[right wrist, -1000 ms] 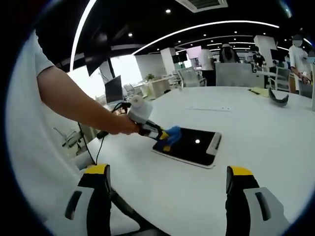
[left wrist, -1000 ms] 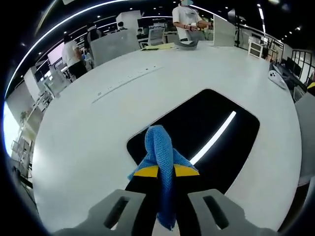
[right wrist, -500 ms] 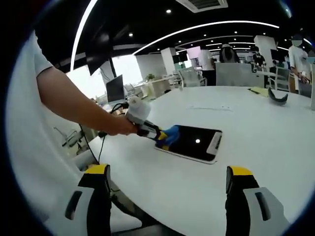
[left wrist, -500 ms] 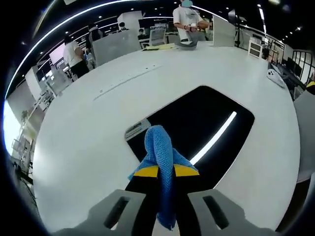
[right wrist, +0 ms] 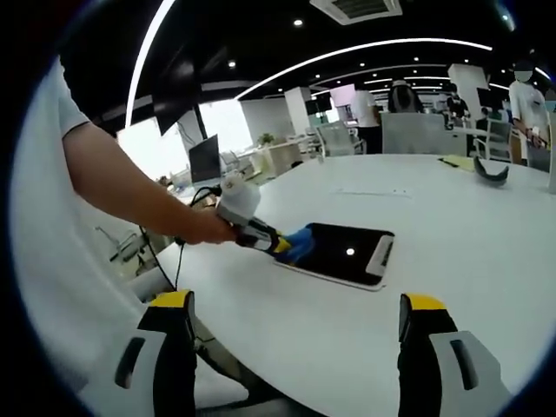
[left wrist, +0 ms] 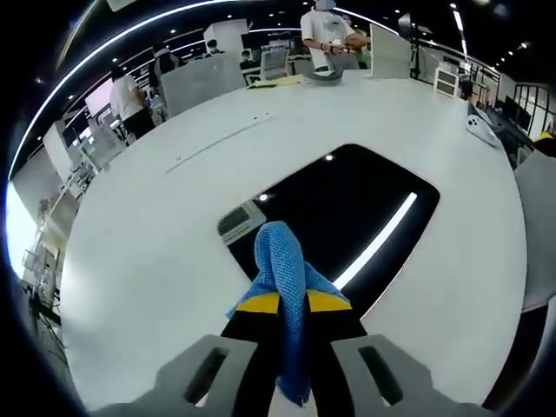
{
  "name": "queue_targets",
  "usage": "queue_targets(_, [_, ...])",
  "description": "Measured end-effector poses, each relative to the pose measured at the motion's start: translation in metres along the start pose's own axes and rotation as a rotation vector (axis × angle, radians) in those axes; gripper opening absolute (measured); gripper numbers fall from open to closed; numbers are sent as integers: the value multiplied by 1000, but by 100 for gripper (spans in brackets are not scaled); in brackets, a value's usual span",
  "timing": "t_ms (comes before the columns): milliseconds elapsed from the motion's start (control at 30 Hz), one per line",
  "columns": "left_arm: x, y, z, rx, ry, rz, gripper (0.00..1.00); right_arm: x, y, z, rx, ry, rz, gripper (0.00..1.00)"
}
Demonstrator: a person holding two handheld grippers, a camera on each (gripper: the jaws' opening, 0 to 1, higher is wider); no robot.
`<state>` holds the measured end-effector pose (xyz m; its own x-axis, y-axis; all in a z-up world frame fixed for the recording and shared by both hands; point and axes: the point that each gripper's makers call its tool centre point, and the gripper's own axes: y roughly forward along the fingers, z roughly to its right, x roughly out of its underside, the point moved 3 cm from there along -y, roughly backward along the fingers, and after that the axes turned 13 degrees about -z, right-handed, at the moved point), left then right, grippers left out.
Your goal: Wipe the mirror surface with the cleaning cloth until all visible marks leave the cleaned area.
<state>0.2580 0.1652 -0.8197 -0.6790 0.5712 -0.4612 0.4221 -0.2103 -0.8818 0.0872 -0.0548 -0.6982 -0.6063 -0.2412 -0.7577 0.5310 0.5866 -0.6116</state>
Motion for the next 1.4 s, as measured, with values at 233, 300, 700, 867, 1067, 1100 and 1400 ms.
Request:
queue_targets(233, [11, -6, 3, 8, -16, 13, 7, -1, 2, -3, -1, 1, 10, 97])
queue_targets(300, [13, -7, 4, 13, -18, 17, 7, -1, 2, -5, -4, 2, 9, 97])
queue_targets(700, [20, -12, 8, 28, -30, -5, 7, 0, 5, -9, -15, -17, 0, 97])
queue_targets(867, [20, -12, 8, 41, -11, -23, 7, -1, 5, -10, -18, -25, -1, 97])
queue_targets(1067, [20, -13, 8, 40, -29, -21, 7, -1, 4, -7, -11, -22, -4, 97])
queue_targets(1100, [21, -14, 9, 40, -31, -19, 7, -1, 4, -7, -12, -20, -4, 97])
queue_targets(1400, [26, -28, 9, 80, -116, 51, 7, -6, 8, -7, -22, -3, 6, 97])
